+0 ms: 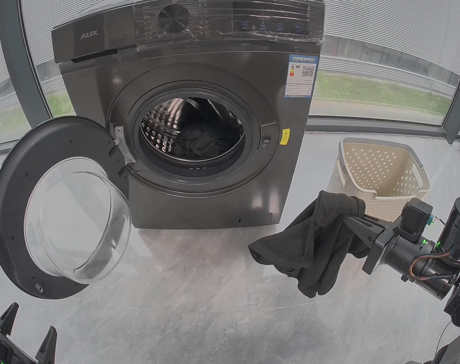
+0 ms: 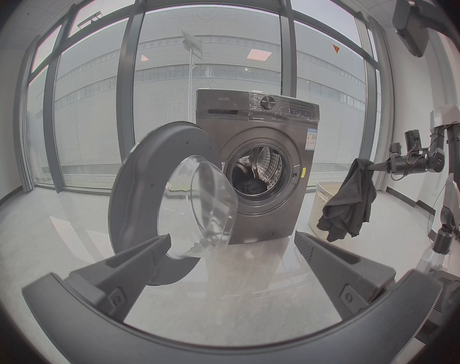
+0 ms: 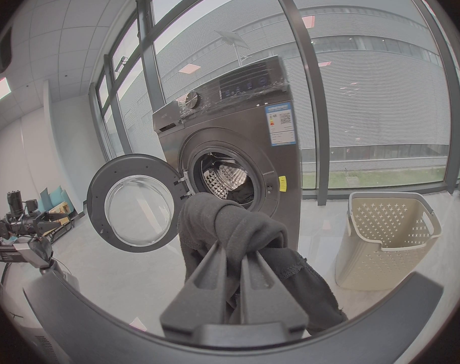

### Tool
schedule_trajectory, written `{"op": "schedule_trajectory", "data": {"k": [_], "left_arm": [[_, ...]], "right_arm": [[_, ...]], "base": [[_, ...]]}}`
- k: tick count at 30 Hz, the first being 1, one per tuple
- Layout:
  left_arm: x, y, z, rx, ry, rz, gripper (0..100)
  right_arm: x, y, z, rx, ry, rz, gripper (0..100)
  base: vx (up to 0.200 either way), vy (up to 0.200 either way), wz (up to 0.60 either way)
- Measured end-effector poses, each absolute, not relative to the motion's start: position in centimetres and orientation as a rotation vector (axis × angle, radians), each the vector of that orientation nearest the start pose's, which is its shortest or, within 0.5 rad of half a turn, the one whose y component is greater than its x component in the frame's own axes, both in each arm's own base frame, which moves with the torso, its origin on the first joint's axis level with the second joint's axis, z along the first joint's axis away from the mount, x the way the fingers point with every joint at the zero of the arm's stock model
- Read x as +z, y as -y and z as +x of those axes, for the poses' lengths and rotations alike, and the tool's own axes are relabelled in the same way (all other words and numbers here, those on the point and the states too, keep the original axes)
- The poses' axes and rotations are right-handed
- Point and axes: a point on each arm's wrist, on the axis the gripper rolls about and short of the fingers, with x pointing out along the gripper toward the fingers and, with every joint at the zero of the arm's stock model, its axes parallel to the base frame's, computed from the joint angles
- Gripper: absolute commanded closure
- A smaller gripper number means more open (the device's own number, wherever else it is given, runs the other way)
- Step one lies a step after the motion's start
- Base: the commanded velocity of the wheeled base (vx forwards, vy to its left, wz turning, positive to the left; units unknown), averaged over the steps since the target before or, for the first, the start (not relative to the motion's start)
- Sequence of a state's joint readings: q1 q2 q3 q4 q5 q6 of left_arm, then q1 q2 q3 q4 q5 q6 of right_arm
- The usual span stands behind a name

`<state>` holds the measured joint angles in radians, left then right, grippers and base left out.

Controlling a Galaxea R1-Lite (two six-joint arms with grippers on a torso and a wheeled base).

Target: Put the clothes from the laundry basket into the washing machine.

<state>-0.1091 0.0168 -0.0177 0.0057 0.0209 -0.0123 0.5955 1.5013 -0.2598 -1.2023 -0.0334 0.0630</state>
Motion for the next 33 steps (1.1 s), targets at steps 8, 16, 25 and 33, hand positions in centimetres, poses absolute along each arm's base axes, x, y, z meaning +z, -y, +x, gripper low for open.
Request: {"op": "schedule_trajectory", "data": {"k": [8,16,25,33], "left_arm": [[8.0,-0.3,-2.3,-0.084,-0.005,-0.01,0],[8.0,-0.3,-2.3,-0.084,-0.006,-0.011,0],[8.0,-0.3,-2.3,-0.083,-0.005,-0.004,0],[8.0,-0.3,-2.3,-0.087,-0.005,0.002,0]], "right_arm": [[15.1,-13.2,16.7,0.637,-0.084,0.071,100],[14.4,-13.9,16.6,0.662,-0.114,0.063,100],[14.8,-15.1,17.2,0.685,-0.101,0.076,100],[15.7,-16.5,17.6,0.72,-0.005,0.118,100]], "base": [[0.025,0.0,0.0],[0.2,0.0,0.0],[0.0,0.0,0.0],[0.0,0.0,0.0]]}}
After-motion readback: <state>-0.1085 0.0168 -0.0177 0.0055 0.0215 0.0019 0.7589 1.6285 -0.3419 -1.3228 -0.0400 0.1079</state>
